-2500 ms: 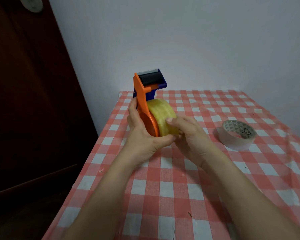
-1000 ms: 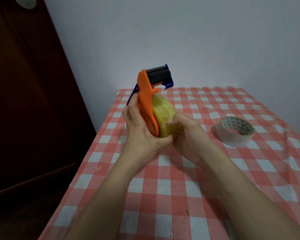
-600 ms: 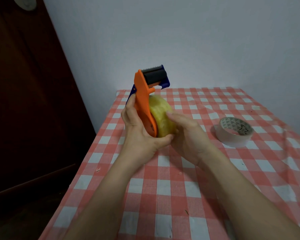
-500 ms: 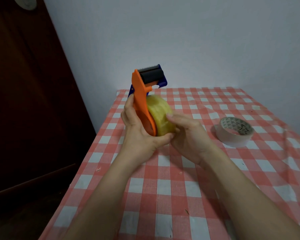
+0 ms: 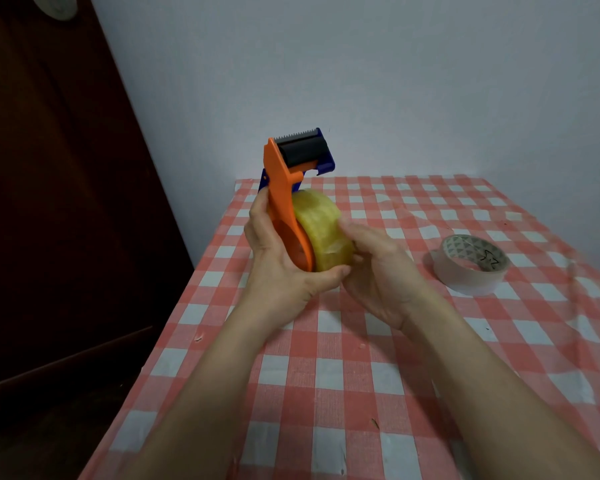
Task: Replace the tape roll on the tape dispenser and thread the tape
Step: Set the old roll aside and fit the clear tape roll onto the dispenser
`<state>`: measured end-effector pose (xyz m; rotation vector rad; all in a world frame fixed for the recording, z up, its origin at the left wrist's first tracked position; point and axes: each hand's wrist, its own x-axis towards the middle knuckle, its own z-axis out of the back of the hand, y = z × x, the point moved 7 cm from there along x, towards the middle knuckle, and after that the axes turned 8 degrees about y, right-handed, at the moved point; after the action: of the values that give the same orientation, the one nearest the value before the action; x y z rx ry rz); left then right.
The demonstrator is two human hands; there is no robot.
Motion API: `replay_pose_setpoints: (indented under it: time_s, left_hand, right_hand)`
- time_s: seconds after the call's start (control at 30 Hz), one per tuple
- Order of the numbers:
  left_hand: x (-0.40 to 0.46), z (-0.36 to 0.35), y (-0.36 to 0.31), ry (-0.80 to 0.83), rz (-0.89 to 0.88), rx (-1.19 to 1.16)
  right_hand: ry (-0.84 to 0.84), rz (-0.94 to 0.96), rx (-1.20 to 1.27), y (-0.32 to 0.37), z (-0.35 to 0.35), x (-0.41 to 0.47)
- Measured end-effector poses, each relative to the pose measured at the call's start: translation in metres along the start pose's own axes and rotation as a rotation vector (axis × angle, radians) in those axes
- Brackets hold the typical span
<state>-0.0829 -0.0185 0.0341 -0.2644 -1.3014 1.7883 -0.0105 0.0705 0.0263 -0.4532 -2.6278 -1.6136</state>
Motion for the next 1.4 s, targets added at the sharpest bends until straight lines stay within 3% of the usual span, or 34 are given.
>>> replay_pose_setpoints:
  time_s: [0.23,0.6,0.87,1.03,1.3,1.4]
  left_hand:
    - [0.001,0.0,0.004,0.007,0.016,-0.018]
    - [-0.001,-0.001,0.0,0.004,-0.004,0.055]
    - [0.0,0.001,0.004,0.027,-0.009,-0.019]
    - [0.001,0.0,0.006,0.026,-0.001,-0.058]
    - [0.003,-0.001,0.017,0.037,0.092,-0.311]
    - [0.002,-0.001,0.021,0.008,0.173,-0.571]
  right_hand:
    - [-0.068,-0.021,0.04,-0.005,0.008,0.0]
    - [0.009,-0.05,0.043,-0.006,0.008,0.005]
    - [0.033,-0.006,0.047,-0.005,0.003,0.003]
    - [-0.089,-0.018,0.047,-0.006,0.013,0.002]
    - [0.142,0.004,0.02,-0.003,-0.001,0.001]
    - [0.032,0.064,-0.096,0.006,0.011,0.002]
